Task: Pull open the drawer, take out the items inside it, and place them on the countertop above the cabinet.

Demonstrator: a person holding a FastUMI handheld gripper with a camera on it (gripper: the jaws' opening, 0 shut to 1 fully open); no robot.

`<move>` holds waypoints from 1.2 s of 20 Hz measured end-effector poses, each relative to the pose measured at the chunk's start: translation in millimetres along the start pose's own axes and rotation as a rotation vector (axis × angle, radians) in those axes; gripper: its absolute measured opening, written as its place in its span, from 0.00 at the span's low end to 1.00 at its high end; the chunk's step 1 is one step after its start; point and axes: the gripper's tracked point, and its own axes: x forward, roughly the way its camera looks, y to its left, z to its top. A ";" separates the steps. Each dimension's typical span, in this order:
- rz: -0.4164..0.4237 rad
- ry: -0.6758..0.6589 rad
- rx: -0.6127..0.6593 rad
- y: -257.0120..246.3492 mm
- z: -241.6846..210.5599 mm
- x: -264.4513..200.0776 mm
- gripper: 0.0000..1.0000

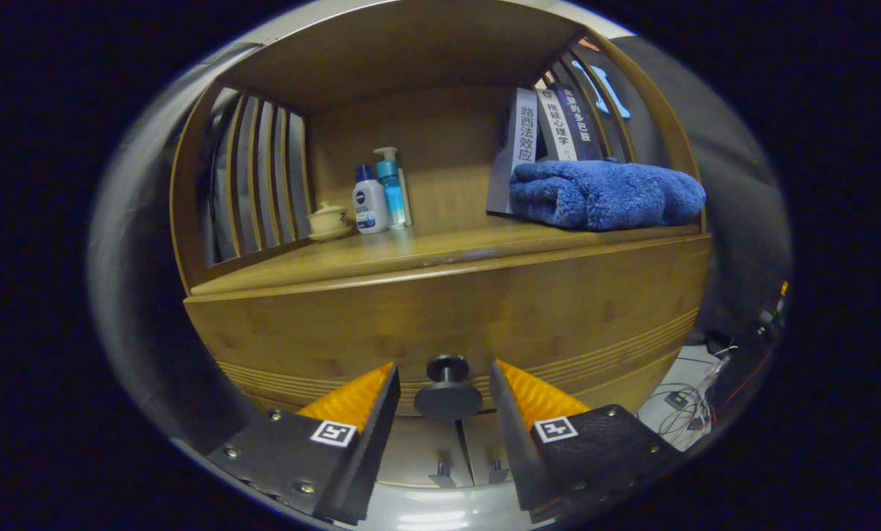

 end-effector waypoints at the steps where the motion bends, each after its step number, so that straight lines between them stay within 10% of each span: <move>1: 0.000 -0.003 -0.009 -2.9 0.7 -0.5 0.69; 9: -0.022 0.000 -0.012 0.1 2.5 -1.3 0.39; 24: -0.037 0.030 -0.006 -4.7 -13.8 -45.9 0.39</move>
